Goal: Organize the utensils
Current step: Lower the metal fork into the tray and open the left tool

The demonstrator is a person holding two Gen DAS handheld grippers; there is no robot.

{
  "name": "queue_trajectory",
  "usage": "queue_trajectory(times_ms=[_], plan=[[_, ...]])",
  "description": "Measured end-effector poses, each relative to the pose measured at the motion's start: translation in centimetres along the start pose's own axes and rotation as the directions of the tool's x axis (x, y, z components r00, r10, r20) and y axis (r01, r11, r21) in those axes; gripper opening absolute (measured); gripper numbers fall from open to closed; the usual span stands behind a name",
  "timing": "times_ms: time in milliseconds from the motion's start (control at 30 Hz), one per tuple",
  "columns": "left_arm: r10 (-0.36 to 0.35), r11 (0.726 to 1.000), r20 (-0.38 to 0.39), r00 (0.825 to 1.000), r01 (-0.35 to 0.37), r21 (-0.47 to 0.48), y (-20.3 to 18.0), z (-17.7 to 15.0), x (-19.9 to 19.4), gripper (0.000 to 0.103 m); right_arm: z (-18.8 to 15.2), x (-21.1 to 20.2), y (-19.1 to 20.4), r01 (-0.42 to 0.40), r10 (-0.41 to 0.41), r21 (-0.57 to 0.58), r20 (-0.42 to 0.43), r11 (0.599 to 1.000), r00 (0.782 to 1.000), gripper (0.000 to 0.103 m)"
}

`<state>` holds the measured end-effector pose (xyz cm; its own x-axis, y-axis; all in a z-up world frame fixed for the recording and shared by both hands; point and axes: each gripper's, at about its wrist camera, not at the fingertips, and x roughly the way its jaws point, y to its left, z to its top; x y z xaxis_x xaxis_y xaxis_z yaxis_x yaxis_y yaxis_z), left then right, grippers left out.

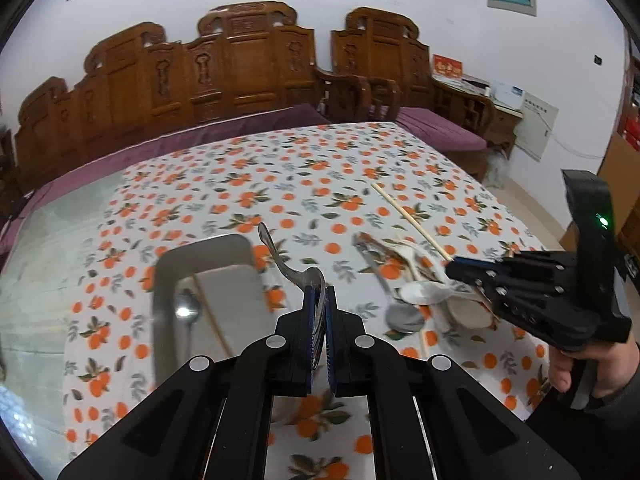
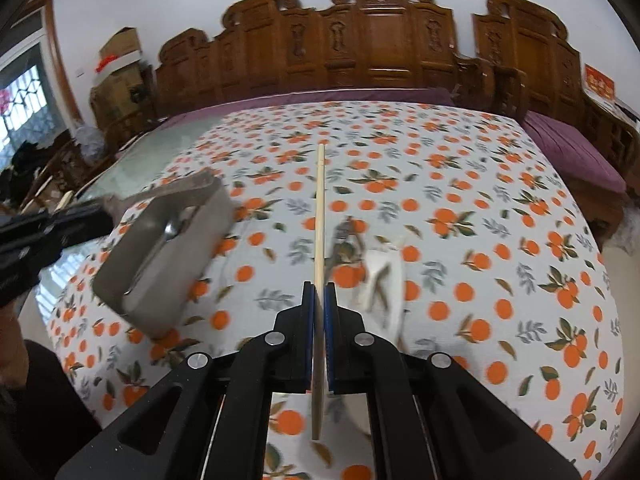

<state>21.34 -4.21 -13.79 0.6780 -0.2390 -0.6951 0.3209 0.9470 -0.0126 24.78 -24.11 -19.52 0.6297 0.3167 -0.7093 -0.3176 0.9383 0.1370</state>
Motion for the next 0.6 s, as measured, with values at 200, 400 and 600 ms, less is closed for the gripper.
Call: queue_trajectory(times_ms=[200, 400, 600], plan=[[0.045, 0.999, -0.010, 0.999, -0.045, -0.017, 2.5, -0.2, -0.4, 0.004, -0.1, -0.1, 2.5, -0.040, 0.040, -0.042, -0.006, 0.998, 0.999, 0.006], [0.072, 0.996, -0.040, 0.997, -0.073, -0.042, 4.7, -1.1, 0.8, 0.004, -0.3, 0.0, 3.6, -0.065, 0.064, -0.056, -0.015, 0.996, 0.998, 0.006], [0.075, 0.993, -0.083, 0.994, -0.083, -0.088, 6.6, -2.6, 2.7, 0.004, -0.6, 0.4, 4.1, -0.084, 0.082, -0.061, -0.029, 0.995, 0.996, 0.006]])
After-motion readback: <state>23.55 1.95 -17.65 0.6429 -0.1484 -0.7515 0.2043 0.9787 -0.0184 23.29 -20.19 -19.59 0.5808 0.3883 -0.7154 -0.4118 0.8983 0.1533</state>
